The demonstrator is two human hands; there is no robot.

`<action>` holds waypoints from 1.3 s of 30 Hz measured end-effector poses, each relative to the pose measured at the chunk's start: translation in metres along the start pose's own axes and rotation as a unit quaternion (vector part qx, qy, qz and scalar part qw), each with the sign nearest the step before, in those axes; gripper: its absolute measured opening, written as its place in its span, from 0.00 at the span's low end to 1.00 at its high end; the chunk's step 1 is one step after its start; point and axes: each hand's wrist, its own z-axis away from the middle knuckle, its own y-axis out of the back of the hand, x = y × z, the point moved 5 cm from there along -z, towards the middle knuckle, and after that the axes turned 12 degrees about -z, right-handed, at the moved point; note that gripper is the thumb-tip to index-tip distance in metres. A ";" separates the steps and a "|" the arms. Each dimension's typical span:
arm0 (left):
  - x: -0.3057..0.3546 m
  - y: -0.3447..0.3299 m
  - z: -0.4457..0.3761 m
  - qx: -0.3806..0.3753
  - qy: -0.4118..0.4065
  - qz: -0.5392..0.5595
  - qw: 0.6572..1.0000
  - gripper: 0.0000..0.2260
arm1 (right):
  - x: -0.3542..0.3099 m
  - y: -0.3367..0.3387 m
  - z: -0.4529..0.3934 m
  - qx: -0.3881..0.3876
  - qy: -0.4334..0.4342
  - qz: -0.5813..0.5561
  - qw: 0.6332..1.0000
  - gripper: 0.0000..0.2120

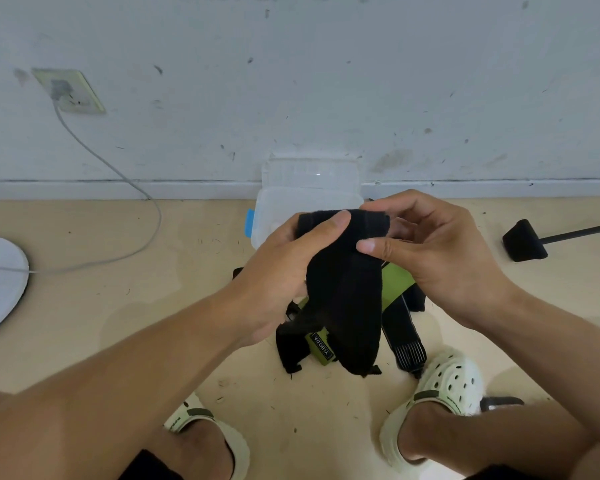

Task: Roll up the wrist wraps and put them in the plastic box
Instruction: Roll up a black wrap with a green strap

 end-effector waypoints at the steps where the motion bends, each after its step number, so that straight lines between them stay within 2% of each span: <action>1: 0.000 0.000 0.000 -0.001 0.000 -0.001 1.000 0.26 | 0.000 0.000 0.000 0.002 0.003 -0.003 1.000 0.16; 7: -0.004 0.000 0.000 0.015 0.017 0.020 1.000 0.21 | 0.007 0.004 -0.003 0.001 0.014 -0.008 1.000 0.14; 12: -0.007 0.005 -0.003 0.032 0.019 0.027 0.999 0.14 | 0.008 0.003 -0.006 -0.041 -0.027 -0.018 0.999 0.15; 16: -0.002 0.010 -0.004 0.057 -0.004 0.042 0.998 0.11 | 0.013 0.002 -0.005 -0.078 -0.099 -0.002 0.992 0.27; 18: 0.001 0.014 -0.005 0.062 -0.018 0.047 0.997 0.12 | 0.019 -0.002 -0.004 -0.096 -0.127 0.008 0.987 0.25; 22: 0.008 0.016 -0.005 0.069 -0.045 0.063 0.995 0.21 | 0.036 -0.012 0.003 -0.146 -0.177 0.053 0.972 0.18; 25: 0.009 0.015 -0.003 0.080 -0.047 0.073 0.993 0.25 | 0.044 -0.017 0.007 -0.148 -0.191 0.058 0.969 0.18; 31: 0.011 0.014 -0.004 0.068 -0.037 0.130 0.988 0.25 | 0.045 -0.022 0.007 -0.144 -0.197 0.031 0.969 0.14; 39: 0.017 0.013 -0.003 0.068 -0.050 0.146 0.986 0.24 | 0.050 -0.023 0.004 -0.118 -0.212 0.003 0.970 0.18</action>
